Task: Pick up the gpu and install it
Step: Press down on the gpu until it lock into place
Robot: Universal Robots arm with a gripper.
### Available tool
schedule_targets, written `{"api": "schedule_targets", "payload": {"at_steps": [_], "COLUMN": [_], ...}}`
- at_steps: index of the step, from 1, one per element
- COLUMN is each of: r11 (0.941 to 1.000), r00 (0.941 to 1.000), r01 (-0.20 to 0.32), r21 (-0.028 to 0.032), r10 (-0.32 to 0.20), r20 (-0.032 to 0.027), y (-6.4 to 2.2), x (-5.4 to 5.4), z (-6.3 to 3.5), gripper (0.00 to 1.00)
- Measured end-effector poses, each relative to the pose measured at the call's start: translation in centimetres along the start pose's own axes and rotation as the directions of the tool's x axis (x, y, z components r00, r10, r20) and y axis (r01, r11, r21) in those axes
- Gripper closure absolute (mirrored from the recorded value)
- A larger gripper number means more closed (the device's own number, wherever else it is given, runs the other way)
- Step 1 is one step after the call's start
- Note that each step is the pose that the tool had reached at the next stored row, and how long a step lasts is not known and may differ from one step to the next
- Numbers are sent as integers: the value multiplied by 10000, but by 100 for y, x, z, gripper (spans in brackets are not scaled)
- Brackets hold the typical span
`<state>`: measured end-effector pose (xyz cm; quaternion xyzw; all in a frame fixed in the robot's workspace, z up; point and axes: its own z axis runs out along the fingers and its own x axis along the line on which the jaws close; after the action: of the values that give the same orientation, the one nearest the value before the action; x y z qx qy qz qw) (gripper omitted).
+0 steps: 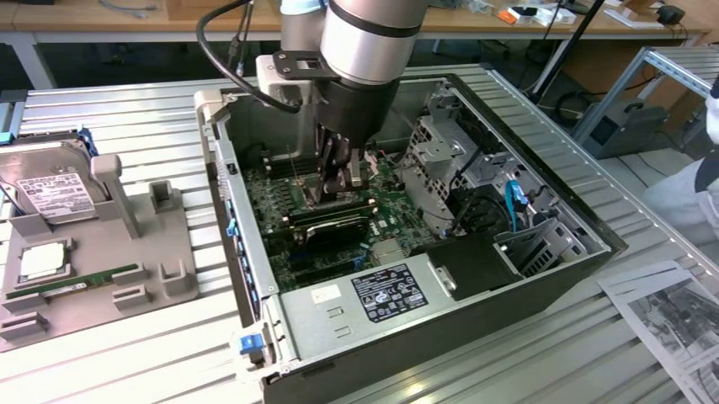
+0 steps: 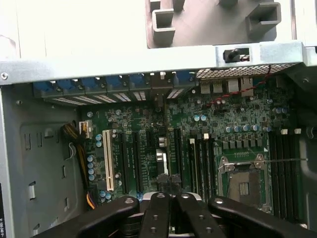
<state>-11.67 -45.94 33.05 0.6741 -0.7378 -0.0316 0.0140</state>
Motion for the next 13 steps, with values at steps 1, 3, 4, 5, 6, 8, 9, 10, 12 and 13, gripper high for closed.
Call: {"api": "schedule_targets", "payload": {"at_steps": [1, 3, 4, 5, 6, 8, 9, 10, 12, 13], "r11": [9999, 9988, 9979, 9964, 9948, 9881, 9852, 9819, 9665, 9594], "r00": [9999, 9988, 9979, 9964, 9948, 9880, 9851, 9819, 9663, 9592], "r01": [-144, -494, -650, -846, -1019, -1541, -1714, -1892, -2567, -2820], "r21": [3, 10, 13, 16, 19, 25, 28, 29, 34, 35], "r10": [144, 494, 650, 846, 1019, 1541, 1713, 1892, 2566, 2819], "r20": [9, 33, 43, 55, 68, 104, 116, 128, 176, 194], "y": [0, 0, 0, 0, 0, 0, 0, 0, -1, 0], "x": [0, 0, 0, 0, 0, 0, 0, 0, 0, 0], "z": [0, 0, 0, 0, 0, 1, 1, 1, 2, 2], "gripper": [89, 89, 89, 89, 89, 89, 89, 89, 89, 89]}}
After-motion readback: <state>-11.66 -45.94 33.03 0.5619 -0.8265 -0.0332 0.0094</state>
